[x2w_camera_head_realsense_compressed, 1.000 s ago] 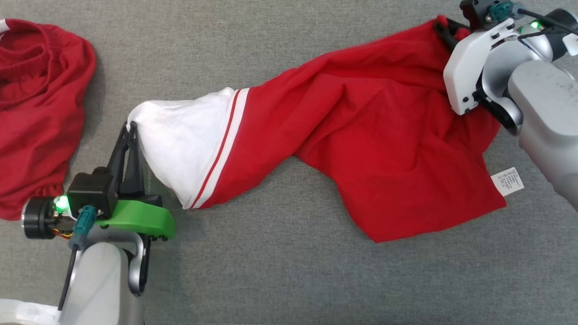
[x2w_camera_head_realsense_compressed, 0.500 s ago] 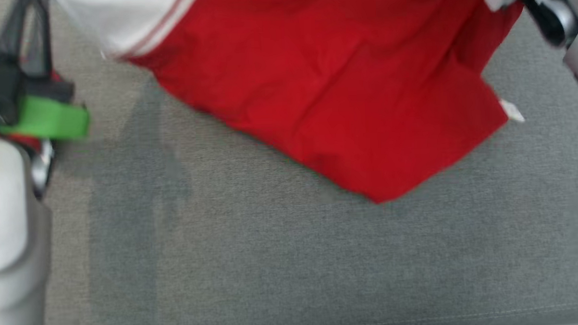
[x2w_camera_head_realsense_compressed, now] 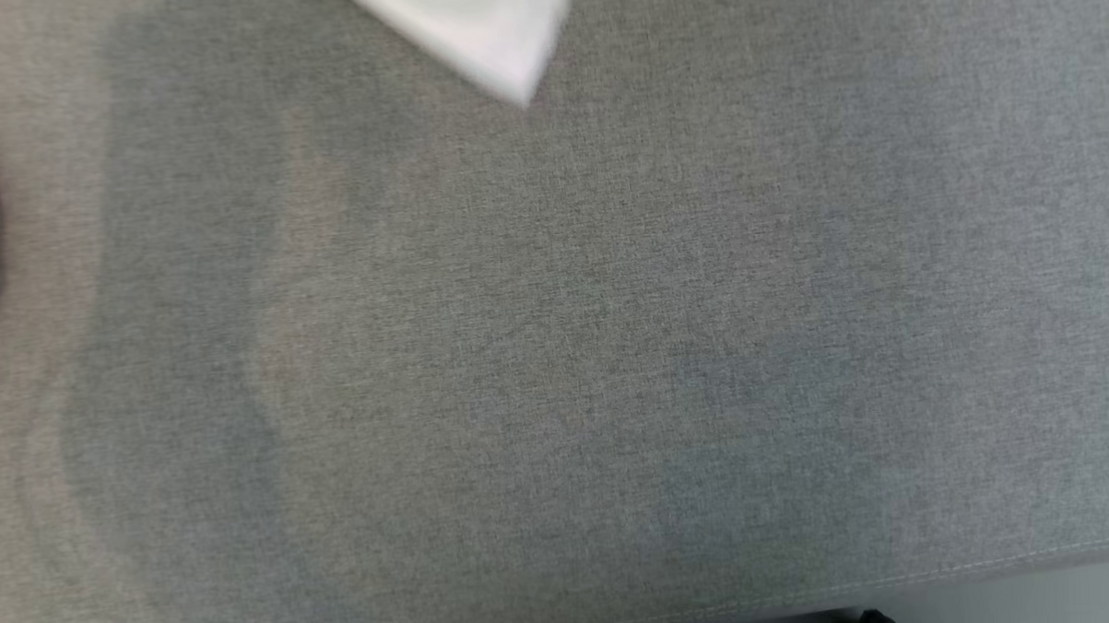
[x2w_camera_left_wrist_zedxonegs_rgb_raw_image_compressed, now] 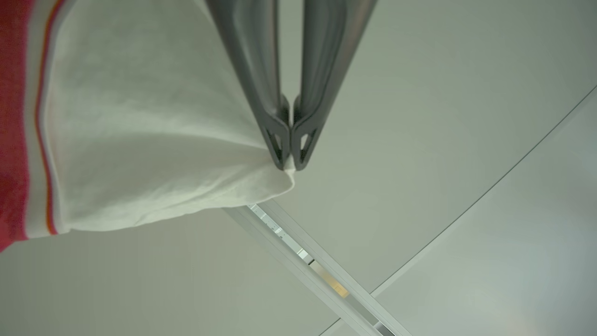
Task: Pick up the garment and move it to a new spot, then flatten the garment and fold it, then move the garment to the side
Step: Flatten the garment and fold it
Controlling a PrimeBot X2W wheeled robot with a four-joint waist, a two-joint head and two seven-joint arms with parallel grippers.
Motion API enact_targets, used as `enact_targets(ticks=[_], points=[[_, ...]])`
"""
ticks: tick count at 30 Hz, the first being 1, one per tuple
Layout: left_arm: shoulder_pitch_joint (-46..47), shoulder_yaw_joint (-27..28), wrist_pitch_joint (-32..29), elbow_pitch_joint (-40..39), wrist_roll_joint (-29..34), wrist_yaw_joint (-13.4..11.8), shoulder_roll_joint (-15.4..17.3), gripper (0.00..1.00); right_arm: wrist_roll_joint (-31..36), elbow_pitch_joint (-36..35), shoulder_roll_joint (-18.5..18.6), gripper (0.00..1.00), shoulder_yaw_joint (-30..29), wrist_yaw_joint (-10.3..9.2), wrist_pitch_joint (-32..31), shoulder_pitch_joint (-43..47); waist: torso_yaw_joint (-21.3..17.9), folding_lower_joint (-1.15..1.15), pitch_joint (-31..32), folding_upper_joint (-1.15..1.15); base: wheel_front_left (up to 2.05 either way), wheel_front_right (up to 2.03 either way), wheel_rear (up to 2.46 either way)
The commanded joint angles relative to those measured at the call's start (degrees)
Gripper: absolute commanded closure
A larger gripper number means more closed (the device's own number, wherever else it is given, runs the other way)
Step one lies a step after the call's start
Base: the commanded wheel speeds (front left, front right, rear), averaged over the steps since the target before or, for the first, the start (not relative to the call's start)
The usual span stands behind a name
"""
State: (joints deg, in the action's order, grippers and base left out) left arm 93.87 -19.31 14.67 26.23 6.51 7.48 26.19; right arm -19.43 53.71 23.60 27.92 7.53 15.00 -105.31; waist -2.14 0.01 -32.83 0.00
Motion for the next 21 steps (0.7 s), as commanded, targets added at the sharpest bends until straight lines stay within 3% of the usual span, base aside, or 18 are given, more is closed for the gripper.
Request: enact_targets(ticks=[1,5,9,14,21], points=[[4.18,-0.39,0.40,0.66,1.03,-0.62,0.17,1.00,4.51,-2.49,0.22,1.00,-3.63,-0.07,0.18,0.04,-1.80,-0.01,-4.11,0.00,0.00,0.00,0.00],[10.66,-2.77,0.47,-4.67,2.13,-2.49,-0.20,1.00,16.93,-11.82,-1.25,1.00,-14.76,-0.07,0.18,2.85,-0.94,-0.01,-7.66,0.00,0.00,0.00,0.00],[8.16,-4.49,0.40,-10.29,-0.52,-3.62,0.67,1.00,23.04,-18.03,-3.71,1.00,-20.04,-0.07,0.20,8.66,0.34,-0.01,-10.52,0.00,0.00,0.00,0.00],[-3.87,-5.99,0.42,-17.39,-3.92,-6.27,2.15,1.00,24.23,-23.77,-4.79,1.00,-20.64,-0.07,0.20,19.25,1.92,-0.01,-11.60,0.00,0.00,0.00,0.00],[-28.15,-5.02,0.45,-30.26,-8.10,-12.78,4.99,1.00,19.80,-35.30,-3.17,1.00,-21.65,-0.07,0.21,38.67,3.08,-0.01,-7.41,0.00,0.00,0.00,0.00]])
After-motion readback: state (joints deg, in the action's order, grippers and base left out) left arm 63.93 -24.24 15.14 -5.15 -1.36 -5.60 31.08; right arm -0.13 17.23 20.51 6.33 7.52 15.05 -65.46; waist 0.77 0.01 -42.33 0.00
